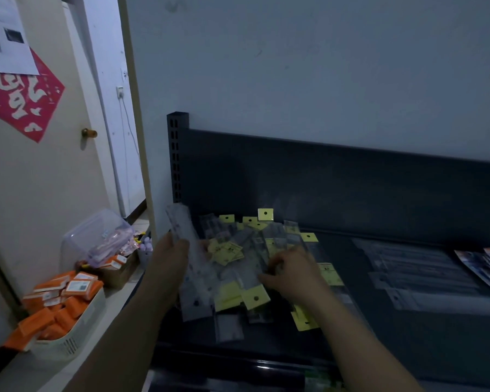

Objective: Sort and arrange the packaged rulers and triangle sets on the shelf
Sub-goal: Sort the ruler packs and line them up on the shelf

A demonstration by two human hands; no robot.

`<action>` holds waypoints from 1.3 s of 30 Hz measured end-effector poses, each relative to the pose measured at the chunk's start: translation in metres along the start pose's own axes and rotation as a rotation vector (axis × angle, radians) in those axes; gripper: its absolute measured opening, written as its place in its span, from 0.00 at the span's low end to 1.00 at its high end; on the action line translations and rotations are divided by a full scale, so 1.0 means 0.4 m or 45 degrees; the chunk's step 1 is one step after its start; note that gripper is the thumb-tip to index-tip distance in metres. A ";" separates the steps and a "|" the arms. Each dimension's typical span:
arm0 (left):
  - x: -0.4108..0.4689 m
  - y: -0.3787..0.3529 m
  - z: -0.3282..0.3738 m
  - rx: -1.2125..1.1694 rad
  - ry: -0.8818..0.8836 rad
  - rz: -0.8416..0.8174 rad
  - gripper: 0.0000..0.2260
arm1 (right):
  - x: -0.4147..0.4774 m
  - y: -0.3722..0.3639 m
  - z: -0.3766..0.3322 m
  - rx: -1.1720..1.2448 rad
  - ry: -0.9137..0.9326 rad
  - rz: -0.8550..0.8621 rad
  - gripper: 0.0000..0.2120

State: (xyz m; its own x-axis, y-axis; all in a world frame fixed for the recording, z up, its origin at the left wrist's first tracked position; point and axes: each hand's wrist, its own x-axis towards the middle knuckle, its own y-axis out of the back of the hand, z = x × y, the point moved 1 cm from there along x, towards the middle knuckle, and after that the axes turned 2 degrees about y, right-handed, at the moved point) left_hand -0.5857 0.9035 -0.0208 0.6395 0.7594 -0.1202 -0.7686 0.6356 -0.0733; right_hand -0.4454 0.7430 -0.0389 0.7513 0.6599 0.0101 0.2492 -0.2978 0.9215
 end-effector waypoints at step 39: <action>0.001 -0.028 -0.003 -0.168 -0.006 -0.039 0.10 | 0.001 0.030 -0.014 0.604 0.066 0.108 0.06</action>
State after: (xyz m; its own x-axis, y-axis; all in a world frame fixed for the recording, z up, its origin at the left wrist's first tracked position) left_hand -0.5770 0.8964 -0.0212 0.6623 0.7410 -0.1110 -0.7447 0.6347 -0.2064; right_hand -0.4455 0.7435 -0.0256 0.7523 0.6498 0.1081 0.4488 -0.6257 0.6380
